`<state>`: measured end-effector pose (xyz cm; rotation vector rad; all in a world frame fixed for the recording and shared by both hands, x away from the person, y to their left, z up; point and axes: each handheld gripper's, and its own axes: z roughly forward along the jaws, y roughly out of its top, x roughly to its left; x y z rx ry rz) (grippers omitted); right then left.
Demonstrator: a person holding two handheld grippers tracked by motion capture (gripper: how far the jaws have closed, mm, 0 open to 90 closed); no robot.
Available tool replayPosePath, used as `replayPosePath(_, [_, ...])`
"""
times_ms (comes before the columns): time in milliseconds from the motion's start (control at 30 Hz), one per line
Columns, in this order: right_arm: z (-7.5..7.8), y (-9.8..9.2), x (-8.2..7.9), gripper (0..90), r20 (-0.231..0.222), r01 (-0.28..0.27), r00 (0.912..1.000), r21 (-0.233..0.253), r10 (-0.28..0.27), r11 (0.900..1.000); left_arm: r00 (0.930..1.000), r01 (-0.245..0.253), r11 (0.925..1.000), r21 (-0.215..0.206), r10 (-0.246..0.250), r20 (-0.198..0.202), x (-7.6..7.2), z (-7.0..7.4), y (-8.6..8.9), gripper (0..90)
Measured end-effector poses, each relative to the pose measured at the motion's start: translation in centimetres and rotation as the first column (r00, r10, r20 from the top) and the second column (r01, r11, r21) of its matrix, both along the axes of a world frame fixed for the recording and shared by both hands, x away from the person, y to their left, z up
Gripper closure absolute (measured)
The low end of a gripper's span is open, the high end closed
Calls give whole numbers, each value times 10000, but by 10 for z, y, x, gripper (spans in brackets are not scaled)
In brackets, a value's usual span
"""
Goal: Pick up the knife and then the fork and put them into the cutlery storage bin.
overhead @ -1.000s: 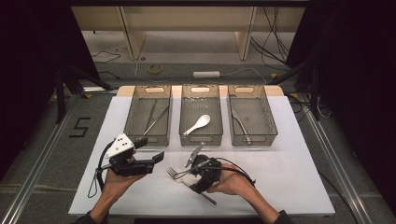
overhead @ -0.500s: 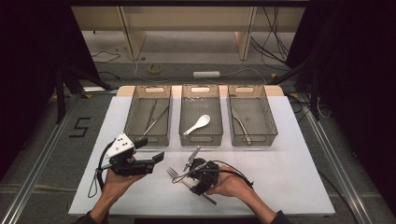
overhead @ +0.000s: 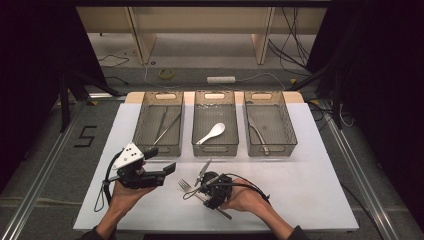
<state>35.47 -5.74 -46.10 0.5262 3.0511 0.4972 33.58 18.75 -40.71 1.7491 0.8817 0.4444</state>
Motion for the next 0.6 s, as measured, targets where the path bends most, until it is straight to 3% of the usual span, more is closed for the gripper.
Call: replayPosePath(600, [-1,1,1,764,181,-54,9998,-270,59,9996,10000,-1,10000,31,1,7,0,0,0,174])
